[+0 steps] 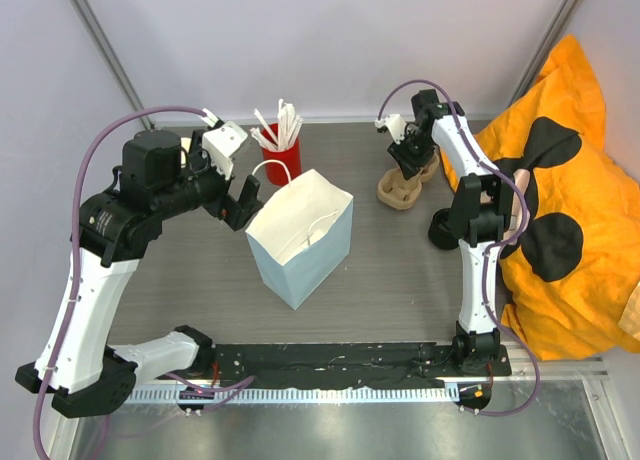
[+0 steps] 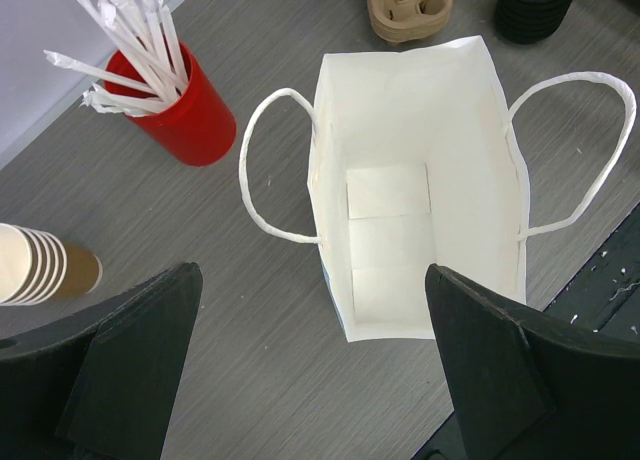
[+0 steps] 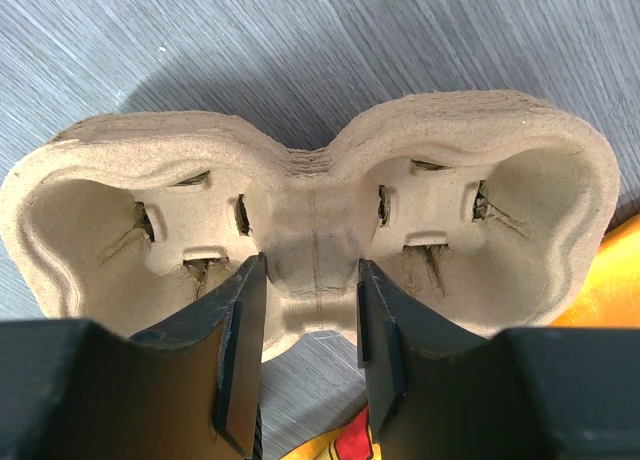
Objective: Pack the takeout coffee
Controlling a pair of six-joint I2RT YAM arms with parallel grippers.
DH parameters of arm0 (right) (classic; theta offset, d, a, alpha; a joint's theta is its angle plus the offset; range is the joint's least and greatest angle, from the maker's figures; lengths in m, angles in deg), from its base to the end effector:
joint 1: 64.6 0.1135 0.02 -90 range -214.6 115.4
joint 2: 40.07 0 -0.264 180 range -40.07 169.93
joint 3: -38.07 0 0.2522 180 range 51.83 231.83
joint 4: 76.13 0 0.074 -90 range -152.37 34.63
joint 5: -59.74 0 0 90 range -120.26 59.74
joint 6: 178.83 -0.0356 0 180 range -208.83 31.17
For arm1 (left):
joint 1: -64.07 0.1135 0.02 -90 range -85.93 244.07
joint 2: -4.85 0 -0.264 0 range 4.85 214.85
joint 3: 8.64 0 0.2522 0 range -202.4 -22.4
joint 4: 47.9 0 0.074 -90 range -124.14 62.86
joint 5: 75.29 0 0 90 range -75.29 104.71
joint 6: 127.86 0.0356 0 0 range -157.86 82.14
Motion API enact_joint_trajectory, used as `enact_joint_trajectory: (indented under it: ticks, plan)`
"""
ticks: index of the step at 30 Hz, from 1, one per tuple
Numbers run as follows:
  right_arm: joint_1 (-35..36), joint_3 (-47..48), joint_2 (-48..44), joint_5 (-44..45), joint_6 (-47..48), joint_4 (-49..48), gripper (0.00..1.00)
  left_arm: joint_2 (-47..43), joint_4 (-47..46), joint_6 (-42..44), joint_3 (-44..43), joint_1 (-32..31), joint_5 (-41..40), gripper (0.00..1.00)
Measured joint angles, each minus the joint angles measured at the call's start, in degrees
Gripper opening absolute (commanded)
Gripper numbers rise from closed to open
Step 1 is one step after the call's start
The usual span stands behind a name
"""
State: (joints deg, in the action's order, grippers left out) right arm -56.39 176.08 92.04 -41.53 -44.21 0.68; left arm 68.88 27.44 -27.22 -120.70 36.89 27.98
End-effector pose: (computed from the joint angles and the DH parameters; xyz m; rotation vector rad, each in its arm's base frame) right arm 0.4776 0.0759 0.2324 -1.2701 2.4538 0.1138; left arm 0.1471 -0.0847 0.4885 0.8034 1.8961 -0.4164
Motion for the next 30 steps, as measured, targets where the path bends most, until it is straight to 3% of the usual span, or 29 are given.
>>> enact_joint_trajectory:
  ticks: [11, 17, 30]
  plan:
    - [0.0, 0.0, -0.1, 0.2, 0.0, 0.1, 0.16, 0.0, 0.0, -0.2, 0.0, 0.1, 0.3, 1.0]
    - [0.0, 0.0, -0.1, 0.7, -0.2, 0.2, 0.01, 0.0, 0.0, -0.2, 0.0, 0.2, 0.5, 1.0]
    - [0.0, 0.0, -0.8, 0.7, -1.3, 0.2, 0.03, 0.0, 0.0, -0.2, 0.0, 0.3, 0.7, 1.0]
